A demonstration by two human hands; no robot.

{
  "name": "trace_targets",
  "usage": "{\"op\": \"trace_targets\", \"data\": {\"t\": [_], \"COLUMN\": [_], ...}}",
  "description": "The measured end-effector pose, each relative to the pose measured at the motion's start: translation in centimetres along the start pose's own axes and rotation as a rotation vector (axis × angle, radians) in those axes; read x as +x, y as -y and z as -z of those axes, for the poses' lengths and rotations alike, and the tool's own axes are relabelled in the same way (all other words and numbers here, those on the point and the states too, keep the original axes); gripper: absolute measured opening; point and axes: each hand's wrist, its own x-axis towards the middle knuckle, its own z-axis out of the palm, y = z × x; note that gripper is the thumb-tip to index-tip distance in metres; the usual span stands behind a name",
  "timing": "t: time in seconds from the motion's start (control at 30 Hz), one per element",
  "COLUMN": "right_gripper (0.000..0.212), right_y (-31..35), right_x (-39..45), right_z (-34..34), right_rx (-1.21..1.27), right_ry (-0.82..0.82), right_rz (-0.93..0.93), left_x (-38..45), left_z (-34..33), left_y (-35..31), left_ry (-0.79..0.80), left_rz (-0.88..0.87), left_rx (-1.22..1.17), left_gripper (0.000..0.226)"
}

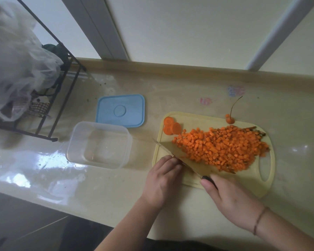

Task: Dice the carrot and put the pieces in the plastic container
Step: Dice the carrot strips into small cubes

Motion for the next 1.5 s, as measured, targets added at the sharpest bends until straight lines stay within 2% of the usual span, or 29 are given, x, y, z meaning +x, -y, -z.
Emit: {"op": "trace_targets", "data": {"t": [0.17, 0.43, 0.6, 0.73, 0.83, 1.0, 1.1, 1.37, 1.5], "right_gripper": [0.064, 0.06, 0.064, 0.064, 0.062, 0.063, 0.055, 0.066, 0.07], "right_y": [-1.5, -0.3, -0.6, -1.0, -1.0, -0.6, 0.5, -1.5, -1.4], "right_x": [0.0, -2.1, -2.7, -2.9, -3.1, -2.4, -1.0, 0.3, 0.1], "right_z": [1.3, 1.2, 0.7, 0.5, 0.2, -0.3, -0.6, 0.2, 0.4], "right_rx": [0.076, 0.134, 0.093, 0.091, 0.086, 0.039, 0.025, 0.14, 0.204], "right_ry": [-0.056, -0.034, -0.016, -0.011, -0.003, 0.008, 0.023, -0.113, -0.125], "right_rz": [-0.029, -0.017, -0.02, -0.018, -0.017, -0.032, -0.034, -0.029, 0.003], "left_x": [-0.3, -0.9, -0.8, -0.9, -0.7, -0.3, -0.3, -0.7, 0.3], "left_z": [-0.1, 0.2, 0.1, -0.2, -0.2, -0.2, -0.3, -0.6, -0.7], "left_y": [0.5, 0.4, 0.5, 0.7, 0.6, 0.0, 0.0, 0.9, 1.0], "left_ry": [-0.016, -0.009, 0.0, 0.018, -0.01, -0.072, -0.075, -0.053, -0.065], "left_rz": [-0.01, -0.018, -0.004, 0.014, 0.01, 0.014, 0.017, 0.041, 0.044], "left_rx": [0.006, -0.021, -0.02, -0.024, -0.027, -0.043, -0.049, 0.011, -0.026], "left_gripper": [0.018, 0.021, 0.013, 0.018, 0.009, 0.024, 0.021, 0.011, 0.007]}}
